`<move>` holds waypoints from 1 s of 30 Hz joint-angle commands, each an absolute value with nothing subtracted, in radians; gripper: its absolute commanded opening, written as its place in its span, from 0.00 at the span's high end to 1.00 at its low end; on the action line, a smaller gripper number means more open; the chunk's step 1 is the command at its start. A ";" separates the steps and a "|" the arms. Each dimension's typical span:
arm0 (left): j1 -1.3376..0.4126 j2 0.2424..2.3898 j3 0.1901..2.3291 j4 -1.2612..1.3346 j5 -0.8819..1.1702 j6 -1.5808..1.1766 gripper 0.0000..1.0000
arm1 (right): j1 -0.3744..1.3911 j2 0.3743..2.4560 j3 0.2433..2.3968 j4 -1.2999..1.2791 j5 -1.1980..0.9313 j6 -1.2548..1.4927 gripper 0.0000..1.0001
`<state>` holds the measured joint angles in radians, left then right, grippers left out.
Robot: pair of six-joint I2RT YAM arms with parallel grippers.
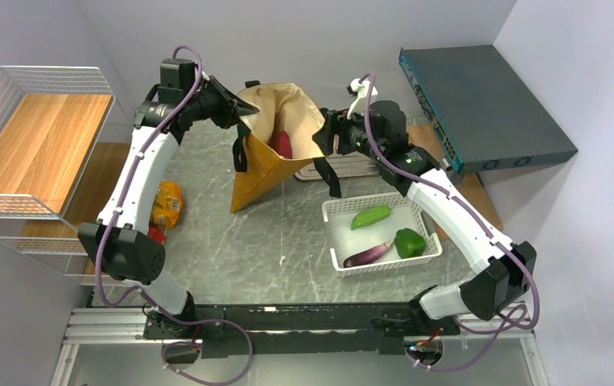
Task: Place the food into the grocery bag and tie it
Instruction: Place the fake vegetable into the grocery bag, then adjust the grocery bag at the center of the board.
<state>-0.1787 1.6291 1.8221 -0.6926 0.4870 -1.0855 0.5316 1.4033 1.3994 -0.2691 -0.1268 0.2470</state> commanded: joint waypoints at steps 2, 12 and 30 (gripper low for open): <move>-0.190 1.532 1.872 -0.602 0.495 -1.111 1.00 | 0.529 1.367 1.376 -0.251 -0.030 0.265 0.32; -0.193 1.487 1.808 -0.526 0.543 -1.115 1.00 | 0.528 1.419 1.401 -0.243 -0.078 0.321 0.46; -0.196 1.467 1.754 -0.466 0.600 -1.111 1.00 | 0.529 1.436 1.448 -0.212 -0.225 0.354 1.00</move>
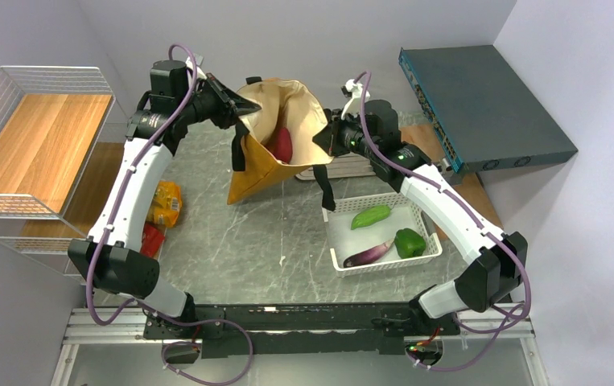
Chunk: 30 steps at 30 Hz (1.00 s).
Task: Place the food into the grocery bag and tie it
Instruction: Adjust the grocery bag at the center of the board.
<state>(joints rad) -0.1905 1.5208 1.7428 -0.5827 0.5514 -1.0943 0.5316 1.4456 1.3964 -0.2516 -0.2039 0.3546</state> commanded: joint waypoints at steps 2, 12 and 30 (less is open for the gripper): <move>-0.195 1.465 1.754 -0.469 0.602 -1.108 1.00 | 0.528 1.429 1.457 -0.226 -0.212 0.351 1.00; -0.195 1.455 1.782 -0.554 0.656 -1.014 0.81 | 0.530 1.382 1.570 -0.322 -0.105 0.319 1.00; -0.208 1.392 1.910 -0.826 0.460 -0.761 0.10 | 0.579 1.420 1.787 -0.466 0.175 0.240 1.00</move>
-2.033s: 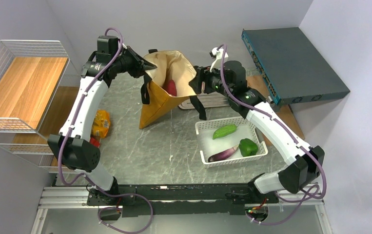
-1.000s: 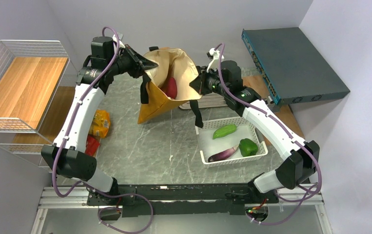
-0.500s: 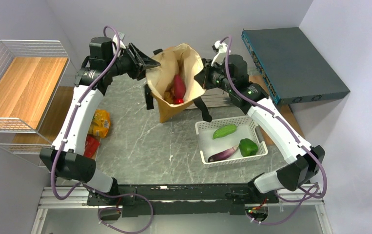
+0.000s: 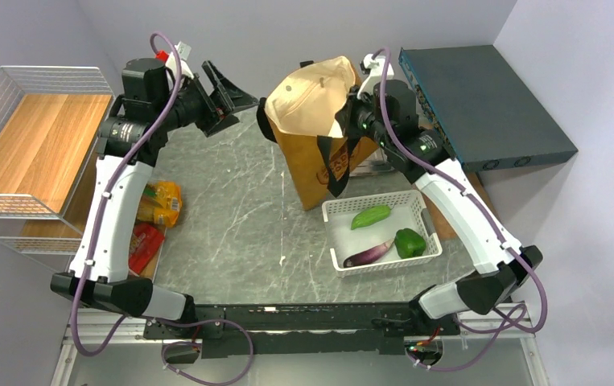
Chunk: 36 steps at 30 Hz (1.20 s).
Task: Place the food into the grocery bag and tie it
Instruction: Adjust the grocery bag at the center of the board.
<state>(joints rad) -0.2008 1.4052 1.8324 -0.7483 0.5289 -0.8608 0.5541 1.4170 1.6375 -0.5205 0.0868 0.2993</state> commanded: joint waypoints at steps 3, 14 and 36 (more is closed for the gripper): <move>-0.213 1.381 1.923 -0.860 0.426 -0.722 0.12 | 0.587 1.463 1.885 -0.518 0.204 0.239 1.00; -0.217 1.294 1.805 -0.859 0.373 -0.677 0.23 | 0.711 1.598 1.869 -0.493 0.313 -0.039 1.00; -0.325 1.218 1.685 -0.989 0.014 -0.511 0.33 | 0.699 1.793 1.972 -0.505 0.366 0.129 1.00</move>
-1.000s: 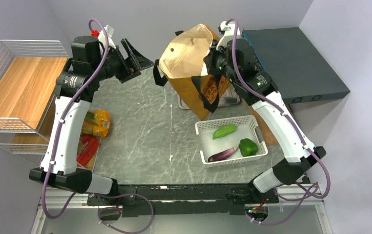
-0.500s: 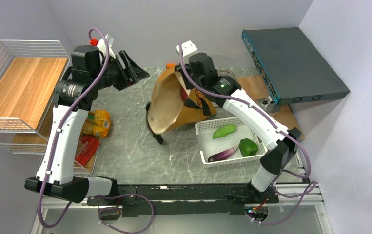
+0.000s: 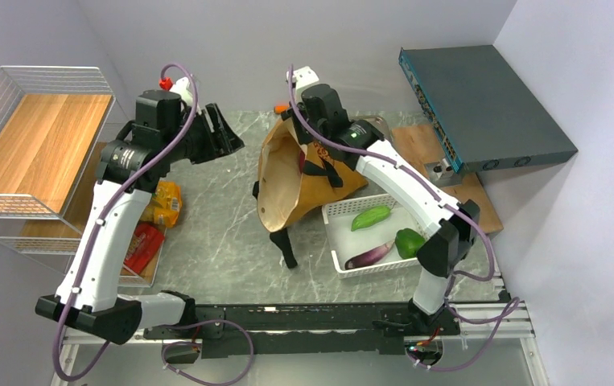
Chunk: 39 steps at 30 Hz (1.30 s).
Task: Place the food into the grocery bag and tie it
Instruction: Adjust the grocery bag at the center of the board.
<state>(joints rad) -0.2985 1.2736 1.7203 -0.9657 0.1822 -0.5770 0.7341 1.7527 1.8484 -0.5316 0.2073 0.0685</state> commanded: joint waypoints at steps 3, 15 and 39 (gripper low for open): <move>-0.344 1.166 1.608 -0.952 -0.092 -0.491 0.33 | 0.640 1.850 2.059 -0.569 0.452 0.188 1.00; -0.410 0.948 1.252 -0.703 -0.341 -0.235 0.39 | 0.566 1.954 2.085 -0.536 0.074 0.393 1.00; -0.404 1.061 1.063 -0.909 -0.784 -0.779 0.01 | 0.494 1.763 1.764 -0.507 -0.055 0.391 1.00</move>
<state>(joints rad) -0.4061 1.0389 1.0775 -0.8677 -0.7002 -0.5610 0.4969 1.8465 1.7840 -0.5491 -0.0357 0.3954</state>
